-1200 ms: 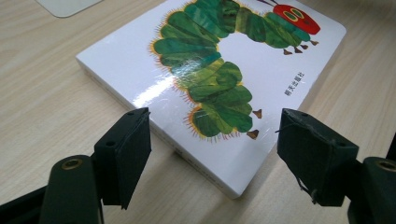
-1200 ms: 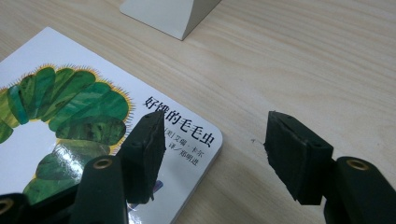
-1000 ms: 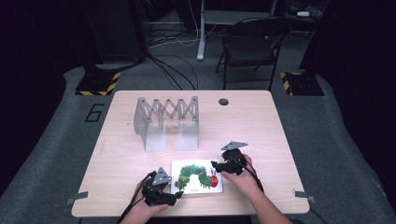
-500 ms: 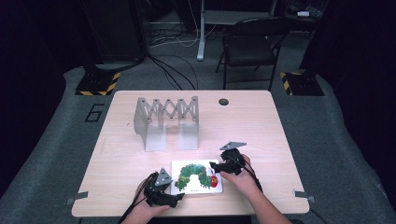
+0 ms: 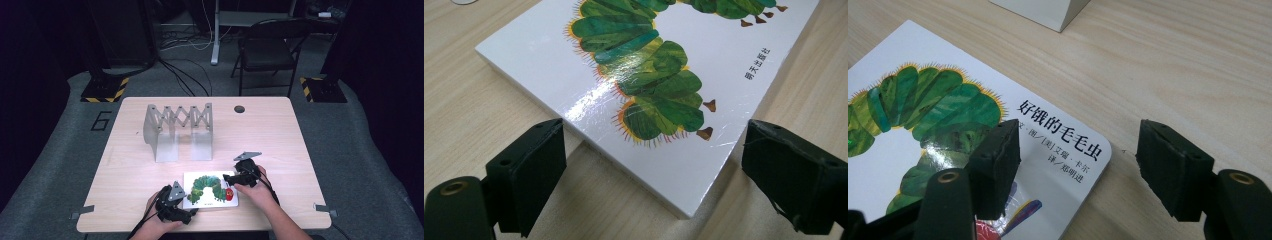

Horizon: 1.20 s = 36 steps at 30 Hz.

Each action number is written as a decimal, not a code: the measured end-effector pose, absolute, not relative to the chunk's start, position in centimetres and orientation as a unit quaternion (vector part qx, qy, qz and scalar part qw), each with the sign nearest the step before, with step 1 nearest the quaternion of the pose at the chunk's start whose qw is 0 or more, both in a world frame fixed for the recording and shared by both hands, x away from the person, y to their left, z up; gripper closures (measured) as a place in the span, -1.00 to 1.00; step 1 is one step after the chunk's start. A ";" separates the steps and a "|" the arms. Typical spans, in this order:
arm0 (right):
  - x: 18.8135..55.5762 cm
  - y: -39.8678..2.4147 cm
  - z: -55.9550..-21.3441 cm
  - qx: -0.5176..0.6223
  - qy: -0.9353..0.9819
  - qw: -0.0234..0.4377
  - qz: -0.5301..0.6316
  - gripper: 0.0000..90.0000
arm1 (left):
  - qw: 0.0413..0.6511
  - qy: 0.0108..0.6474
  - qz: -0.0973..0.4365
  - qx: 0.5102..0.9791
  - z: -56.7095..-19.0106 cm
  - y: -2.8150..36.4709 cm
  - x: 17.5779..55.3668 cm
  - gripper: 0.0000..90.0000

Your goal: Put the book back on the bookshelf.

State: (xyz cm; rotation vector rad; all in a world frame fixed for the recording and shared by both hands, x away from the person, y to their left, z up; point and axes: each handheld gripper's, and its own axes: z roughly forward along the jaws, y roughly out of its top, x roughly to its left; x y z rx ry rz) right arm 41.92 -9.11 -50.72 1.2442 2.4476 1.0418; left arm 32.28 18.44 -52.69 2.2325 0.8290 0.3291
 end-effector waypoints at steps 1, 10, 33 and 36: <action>42.0 -9.1 -50.7 0.422 0.830 0.103 0.351 -0.25 | 0.360 0.319 0.127 0.868 -52.7 18.5 32.3 -0.78; 42.0 -9.0 -50.8 0.423 0.830 0.100 0.349 -0.26 | 0.362 0.308 0.134 0.870 -52.8 18.3 32.6 -0.80; 42.5 -9.4 -50.9 0.437 0.824 0.071 0.354 -0.26 | 0.366 0.309 0.132 0.868 -52.9 18.0 32.8 -0.81; 42.6 -9.4 -51.1 0.439 0.821 0.056 0.361 -0.26 | 0.362 0.309 0.130 0.870 -52.9 18.0 32.7 -0.83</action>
